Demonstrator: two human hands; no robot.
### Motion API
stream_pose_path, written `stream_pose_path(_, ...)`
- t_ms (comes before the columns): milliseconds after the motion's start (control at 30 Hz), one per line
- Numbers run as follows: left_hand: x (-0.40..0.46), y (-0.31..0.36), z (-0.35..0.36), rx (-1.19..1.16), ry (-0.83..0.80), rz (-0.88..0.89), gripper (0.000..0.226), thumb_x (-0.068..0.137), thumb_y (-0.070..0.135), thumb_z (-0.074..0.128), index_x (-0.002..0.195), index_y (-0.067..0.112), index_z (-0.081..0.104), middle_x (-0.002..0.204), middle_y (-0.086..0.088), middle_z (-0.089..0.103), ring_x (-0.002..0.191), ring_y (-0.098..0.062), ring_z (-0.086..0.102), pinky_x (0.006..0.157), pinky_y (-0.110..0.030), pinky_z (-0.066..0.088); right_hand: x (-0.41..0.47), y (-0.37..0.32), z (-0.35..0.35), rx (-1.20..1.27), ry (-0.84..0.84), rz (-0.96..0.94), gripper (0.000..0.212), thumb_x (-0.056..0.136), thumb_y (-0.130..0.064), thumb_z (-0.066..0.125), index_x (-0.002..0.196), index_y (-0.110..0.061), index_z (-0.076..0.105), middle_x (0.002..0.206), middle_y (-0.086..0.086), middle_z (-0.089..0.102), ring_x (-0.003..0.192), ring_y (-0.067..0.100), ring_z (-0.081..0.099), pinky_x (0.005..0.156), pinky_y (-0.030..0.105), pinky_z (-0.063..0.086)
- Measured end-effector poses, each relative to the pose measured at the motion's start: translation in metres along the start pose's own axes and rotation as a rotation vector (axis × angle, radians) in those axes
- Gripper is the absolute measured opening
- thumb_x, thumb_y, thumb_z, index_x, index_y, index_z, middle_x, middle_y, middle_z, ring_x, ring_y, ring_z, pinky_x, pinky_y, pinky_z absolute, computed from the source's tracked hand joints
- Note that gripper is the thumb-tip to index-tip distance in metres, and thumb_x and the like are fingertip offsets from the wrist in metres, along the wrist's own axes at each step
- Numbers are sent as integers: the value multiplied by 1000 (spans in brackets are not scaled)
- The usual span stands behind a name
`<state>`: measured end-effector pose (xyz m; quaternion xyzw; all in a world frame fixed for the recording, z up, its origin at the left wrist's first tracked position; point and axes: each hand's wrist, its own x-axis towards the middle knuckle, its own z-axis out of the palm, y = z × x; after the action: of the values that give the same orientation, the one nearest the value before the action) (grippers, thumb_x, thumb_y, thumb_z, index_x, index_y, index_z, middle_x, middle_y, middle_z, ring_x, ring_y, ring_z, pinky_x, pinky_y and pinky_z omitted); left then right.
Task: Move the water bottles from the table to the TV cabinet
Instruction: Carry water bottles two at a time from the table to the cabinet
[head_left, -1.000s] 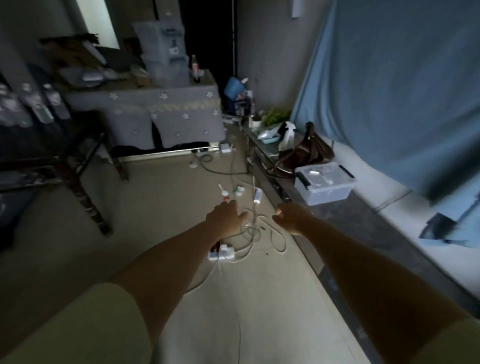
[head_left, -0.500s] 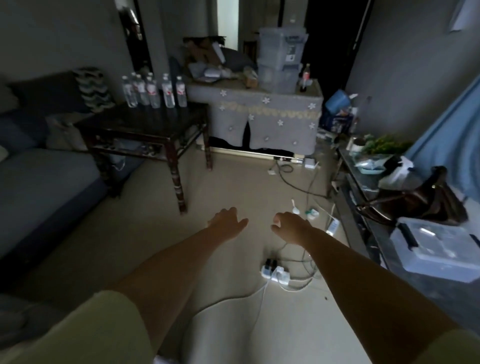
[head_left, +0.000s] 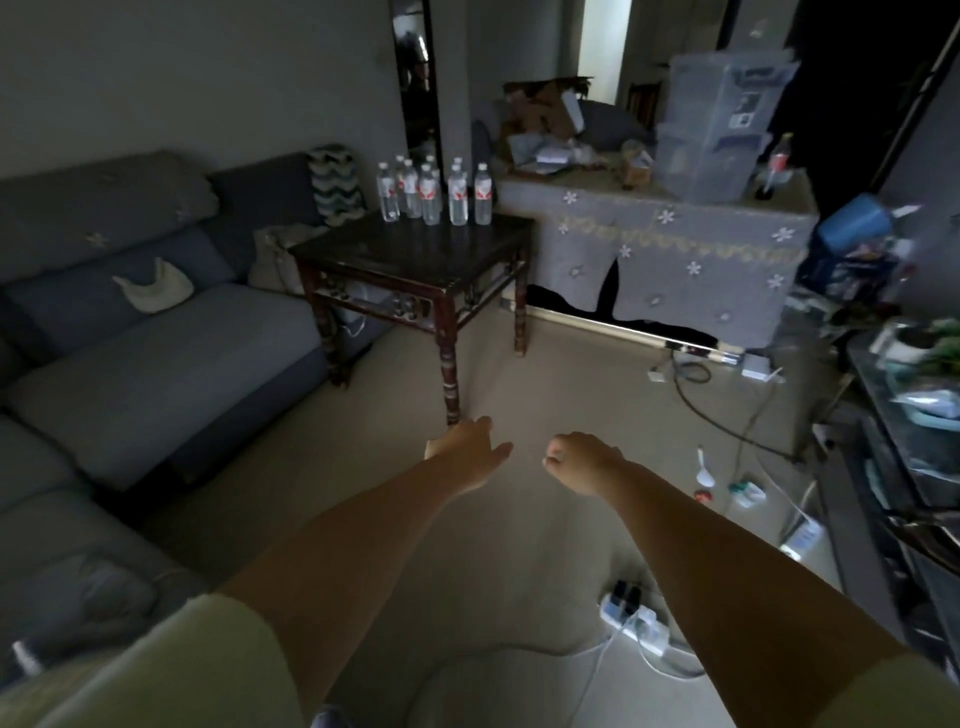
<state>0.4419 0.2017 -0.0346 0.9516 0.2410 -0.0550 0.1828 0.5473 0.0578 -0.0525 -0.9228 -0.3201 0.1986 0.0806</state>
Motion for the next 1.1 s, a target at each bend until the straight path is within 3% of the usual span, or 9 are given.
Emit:
stream_pose_path(200,47,-39,-14,13,16,-71,50,95,50,43,135,19,41,134,-9,50,120,-29,51,98,-46,46,63,-35,-6,-51,-22,-62,35,100,-34,39,118,-13,60,123,10,60,115,30,54,103,49,37)
stream_pose_path(333,94,-69,-32,11,22,-82,54,95,48,44,140,19,36,135,-9,48,123,-29,49,99,-46,44,121,-56,-17,-66,-25,-63,38,100,-36,39,126,-15,56,130,9,56,121,29,51,105,49,36)
stream_pose_path(500,161,-112,-68,3,9,-100,45,93,45,48,129,20,45,130,-8,51,117,-28,52,96,-44,45,199,-85,-36,-62,-36,-42,39,101,-37,37,128,-14,53,129,10,56,119,29,52,105,48,36)
stream_pose_path(767,246,-177,-111,-32,82,-136,53,96,49,42,137,16,41,136,-9,49,124,-27,49,100,-44,43,294,-141,-63,-72,-61,-89,40,100,-37,38,131,-15,53,133,12,54,124,33,48,108,54,32)
stream_pose_path(1000,322,-223,-117,-40,51,-223,54,95,50,43,137,16,41,138,-10,49,126,-28,48,101,-45,43,390,-182,-74,-120,-115,-208,35,100,-35,39,119,-11,57,121,15,59,115,32,53,104,50,37)
stream_pose_path(1100,378,-235,-129,-35,61,-261,56,96,49,42,140,15,40,140,-11,47,127,-28,47,102,-42,42,442,-183,-87,-148,-129,-231,37,100,-36,39,123,-12,56,124,13,57,118,29,52,104,42,37)
